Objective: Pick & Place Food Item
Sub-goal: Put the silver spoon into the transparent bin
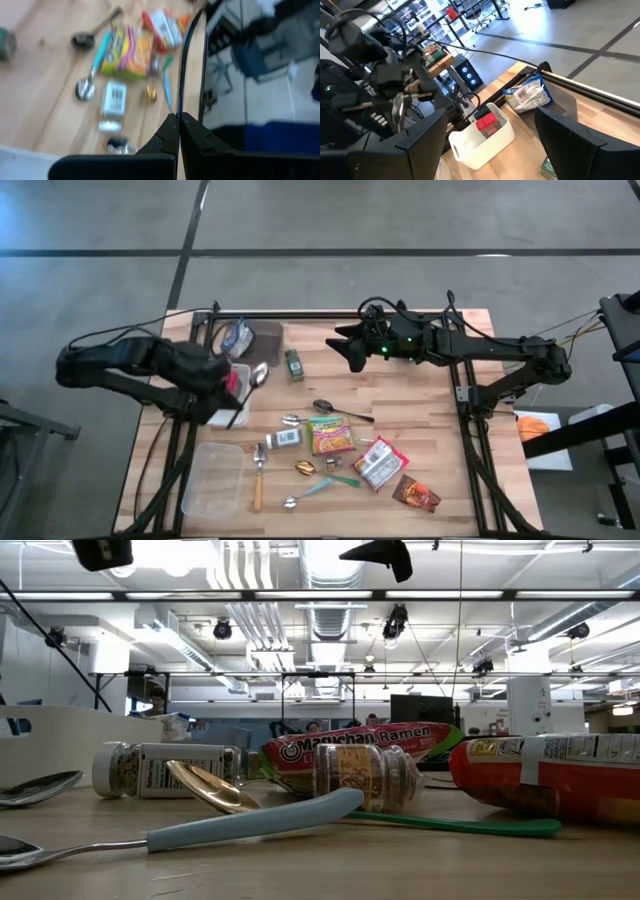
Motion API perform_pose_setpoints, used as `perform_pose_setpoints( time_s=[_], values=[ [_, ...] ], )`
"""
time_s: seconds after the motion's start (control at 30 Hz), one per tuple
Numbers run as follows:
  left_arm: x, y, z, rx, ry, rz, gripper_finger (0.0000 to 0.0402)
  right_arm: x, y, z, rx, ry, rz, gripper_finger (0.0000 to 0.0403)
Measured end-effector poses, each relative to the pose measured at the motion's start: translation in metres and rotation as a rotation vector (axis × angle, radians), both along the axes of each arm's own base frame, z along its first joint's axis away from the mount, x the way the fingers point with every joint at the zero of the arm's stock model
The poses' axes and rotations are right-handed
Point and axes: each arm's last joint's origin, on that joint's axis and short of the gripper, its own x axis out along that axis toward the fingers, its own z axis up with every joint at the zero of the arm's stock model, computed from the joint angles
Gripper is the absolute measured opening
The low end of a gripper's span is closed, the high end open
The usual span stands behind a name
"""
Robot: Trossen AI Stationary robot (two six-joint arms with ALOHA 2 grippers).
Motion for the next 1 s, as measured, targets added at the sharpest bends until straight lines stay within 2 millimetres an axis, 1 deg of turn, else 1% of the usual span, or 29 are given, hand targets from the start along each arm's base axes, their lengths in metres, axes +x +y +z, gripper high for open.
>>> perform_pose_setpoints(
  time_s=[0.17,0.33,0.47,0.53,0.63,0.83,1.0],
  values=[
    [-0.006,-0.014,-0.004,0.023,0.063,-0.047,0.0000,0.000,0.002,0.000,0.011,-0.001,0.047,0.0295],
    [-0.010,-0.024,-0.005,-0.024,0.100,-0.022,0.0000,-0.001,0.002,-0.006,0.034,0.055,0.063,0.0295],
    [-0.016,-0.033,-0.007,-0.082,0.167,0.012,0.0000,-0.004,0.003,-0.014,0.112,0.134,0.050,0.0295],
    [-0.020,-0.038,-0.009,-0.087,0.202,0.031,0.0000,-0.004,0.005,-0.015,0.125,0.140,0.051,0.0295],
    [-0.028,-0.046,-0.012,-0.093,0.259,0.045,0.0000,-0.007,0.011,-0.010,0.120,0.117,0.071,0.0295],
    [-0.044,-0.064,-0.016,-0.098,0.317,0.080,0.0000,-0.017,0.027,0.000,0.085,0.092,0.126,0.0295],
    [-0.049,-0.087,-0.029,-0.093,0.392,0.122,0.0000,-0.026,0.036,0.009,0.078,0.059,0.157,0.0295]
  ],
)
